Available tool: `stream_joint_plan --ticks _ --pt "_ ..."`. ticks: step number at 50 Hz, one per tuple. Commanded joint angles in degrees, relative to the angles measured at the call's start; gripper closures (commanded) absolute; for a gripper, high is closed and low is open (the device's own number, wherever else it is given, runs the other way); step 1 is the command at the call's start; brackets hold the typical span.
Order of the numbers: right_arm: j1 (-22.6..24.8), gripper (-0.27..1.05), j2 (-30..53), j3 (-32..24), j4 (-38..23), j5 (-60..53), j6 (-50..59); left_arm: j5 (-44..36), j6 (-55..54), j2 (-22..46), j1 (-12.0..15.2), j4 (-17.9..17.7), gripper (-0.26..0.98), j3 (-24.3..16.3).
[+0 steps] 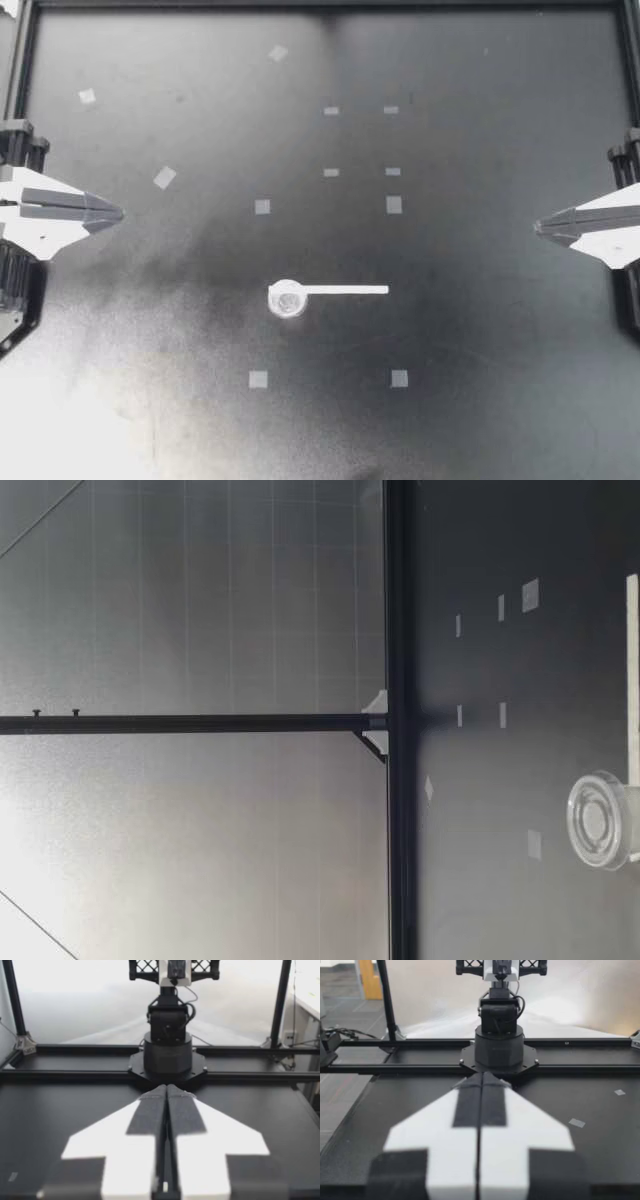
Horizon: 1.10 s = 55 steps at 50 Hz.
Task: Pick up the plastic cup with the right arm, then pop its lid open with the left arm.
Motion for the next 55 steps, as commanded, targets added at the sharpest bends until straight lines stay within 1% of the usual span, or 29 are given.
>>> stream_joint_plan --ticks 1,3,6,11,15,17,21,24,27,28,32,36,37,40,43,45,51,55 --pt "-0.26 0.71 0.79 0.53 -0.09 -0.26 -0.26 -0.53 -0.53 0.97 -0.79 -0.09 0.6 2.64" --pt "-0.26 0.77 0.97 1.67 -0.09 -0.26 -0.26 -0.97 -0.97 0.97 -0.79 -0.26 0.66 3.69" --pt "-0.26 0.84 1.49 3.52 -0.09 -0.62 0.0 -1.67 -1.23 1.14 -0.79 -1.49 0.71 4.83" --pt "-0.26 0.85 4.31 4.92 -0.09 -0.62 0.09 -0.97 -1.32 2.72 -0.79 -4.83 0.73 4.92" --pt "-0.26 0.85 7.91 4.66 -0.09 -0.97 0.18 1.85 -1.32 6.06 -0.79 -6.42 0.73 3.08" --pt "-0.26 0.85 10.9 3.96 -0.09 -1.67 0.26 3.96 -1.41 8.88 -0.79 -6.86 0.73 1.41" --pt "-0.26 0.84 18.46 2.02 -0.09 -3.78 1.14 7.29 -1.49 16.26 -0.79 -7.12 0.73 -2.37" --pt "-0.26 0.83 24.7 0.53 -0.09 -5.8 2.02 8.0 -1.32 22.06 -0.79 -7.12 0.73 -4.92" --pt "-0.18 0.78 31.2 -0.88 -0.09 -8.17 3.08 7.91 -0.88 27.69 -0.79 -7.03 0.73 -7.12" --pt "-0.18 0.75 34.1 -1.49 -0.09 -9.58 3.52 7.65 -0.7 29.97 -0.79 -7.03 0.73 -7.91" --pt "0.09 0.65 41.92 -3.43 -0.35 -13.71 4.92 6.77 -0.18 35.6 -0.79 -6.94 0.73 -9.67" --pt "0.7 0.47 50.01 -5.98 -0.88 -18.19 6.33 5.8 -0.09 41.31 -0.79 -6.94 0.73 -11.51" --pt "0.79 0.4 52.56 -7.03 -1.14 -19.34 6.77 5.71 -0.09 43.07 -0.88 -6.94 0.73 -11.95" --pt "0.79 0.26 57.66 -9.32 -1.23 -20.65 7.47 5.62 0.18 46.58 -0.79 -6.94 0.73 -13.27" --pt "0.79 0.17 60.91 -11.07 -1.32 -20.65 7.47 5.45 0.35 48.96 -0.79 -6.86 0.73 -14.33" --pt "0.79 0.15 63.11 -12.66 -1.32 -21.01 7.47 5.36 0.44 50.36 -0.79 -6.77 0.73 -15.03" --pt "0.79 0.17 67.24 -16.7 -1.58 -21.36 7.38 4.66 0.44 52.21 -0.97 -6.24 0.73 -16.44" --pt "0.79 0.17 70.22 -19.34 -1.85 -21.36 7.38 4.57 0.44 52.82 -1.93 -5.71 0.73 -17.05"
